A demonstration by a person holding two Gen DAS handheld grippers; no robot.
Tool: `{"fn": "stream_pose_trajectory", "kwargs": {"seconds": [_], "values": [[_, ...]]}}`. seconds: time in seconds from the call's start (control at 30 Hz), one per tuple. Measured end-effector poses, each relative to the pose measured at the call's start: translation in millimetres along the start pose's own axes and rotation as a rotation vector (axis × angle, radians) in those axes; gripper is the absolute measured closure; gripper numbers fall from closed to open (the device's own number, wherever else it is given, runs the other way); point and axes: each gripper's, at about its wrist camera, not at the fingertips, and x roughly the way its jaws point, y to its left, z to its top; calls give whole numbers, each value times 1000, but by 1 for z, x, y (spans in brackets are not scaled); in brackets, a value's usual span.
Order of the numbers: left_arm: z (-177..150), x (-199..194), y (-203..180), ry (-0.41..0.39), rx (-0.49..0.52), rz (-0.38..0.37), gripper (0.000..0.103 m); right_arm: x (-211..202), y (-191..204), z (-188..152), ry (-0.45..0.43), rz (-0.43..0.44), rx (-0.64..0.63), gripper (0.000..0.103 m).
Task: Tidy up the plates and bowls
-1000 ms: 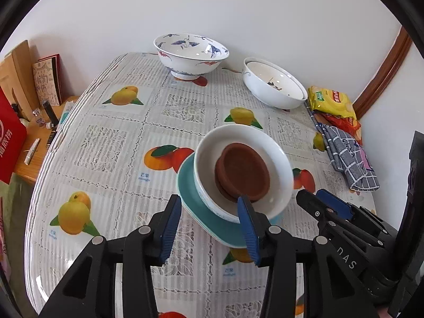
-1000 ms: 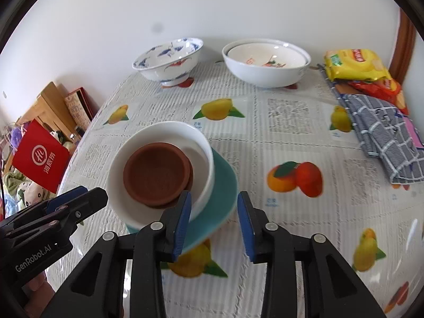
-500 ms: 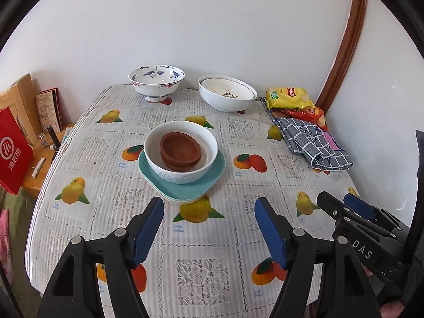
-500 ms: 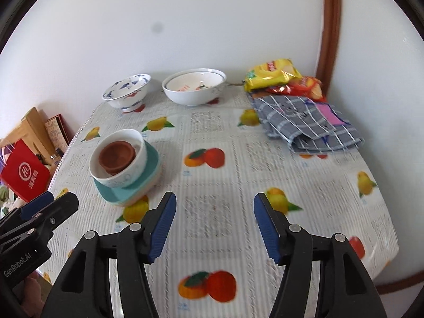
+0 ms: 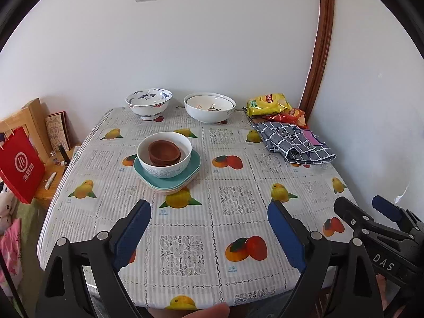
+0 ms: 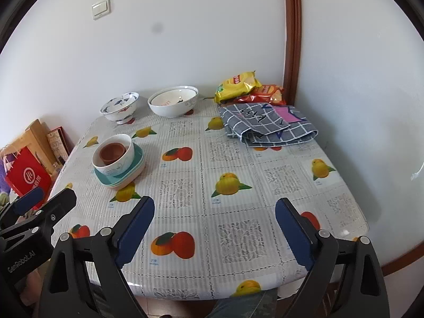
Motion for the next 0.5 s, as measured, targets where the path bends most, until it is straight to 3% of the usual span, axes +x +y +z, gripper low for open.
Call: {"fn": "stream_pose_trajectory", "kwargs": {"seconds": [0.5], "values": [[-3, -6, 0, 13, -31, -13, 13, -15, -4, -7, 3, -30, -21, 7]]}}
